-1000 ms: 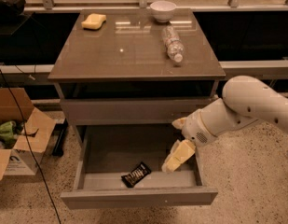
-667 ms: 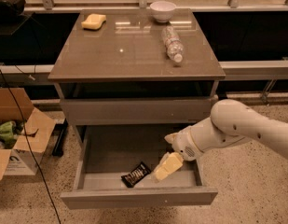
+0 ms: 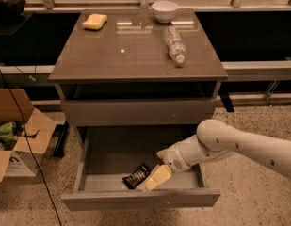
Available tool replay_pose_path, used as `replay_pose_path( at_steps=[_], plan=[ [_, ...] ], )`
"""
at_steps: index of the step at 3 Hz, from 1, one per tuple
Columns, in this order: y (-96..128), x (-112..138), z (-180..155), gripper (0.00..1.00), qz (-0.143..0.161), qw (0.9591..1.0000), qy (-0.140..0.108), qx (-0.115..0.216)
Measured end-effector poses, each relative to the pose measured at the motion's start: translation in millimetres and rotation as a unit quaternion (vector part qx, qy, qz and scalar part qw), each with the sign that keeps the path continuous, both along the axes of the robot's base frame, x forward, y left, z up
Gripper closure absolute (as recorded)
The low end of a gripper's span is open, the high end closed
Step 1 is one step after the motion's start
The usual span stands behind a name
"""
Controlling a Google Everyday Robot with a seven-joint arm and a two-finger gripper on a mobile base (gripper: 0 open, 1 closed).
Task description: Pick rxbar chocolate from middle drawer and place on counter
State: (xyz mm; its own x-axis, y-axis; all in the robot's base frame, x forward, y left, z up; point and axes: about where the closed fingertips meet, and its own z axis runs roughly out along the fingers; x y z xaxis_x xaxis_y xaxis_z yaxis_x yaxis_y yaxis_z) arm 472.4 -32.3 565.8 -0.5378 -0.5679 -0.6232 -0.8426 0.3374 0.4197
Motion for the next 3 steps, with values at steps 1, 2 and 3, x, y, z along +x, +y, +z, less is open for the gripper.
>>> replay_pose_path(
  at_steps=[1, 2, 3],
  plan=[
    [1.5, -0.9, -3.0, 0.00, 0.000, 1.0000, 0.004, 0.001],
    [16.9, -1.5, -11.6, 0.00, 0.007, 0.9999, -0.003, 0.006],
    [39.5, 11.8, -23.8, 0.00, 0.008, 0.9993, -0.025, 0.029]
  ],
)
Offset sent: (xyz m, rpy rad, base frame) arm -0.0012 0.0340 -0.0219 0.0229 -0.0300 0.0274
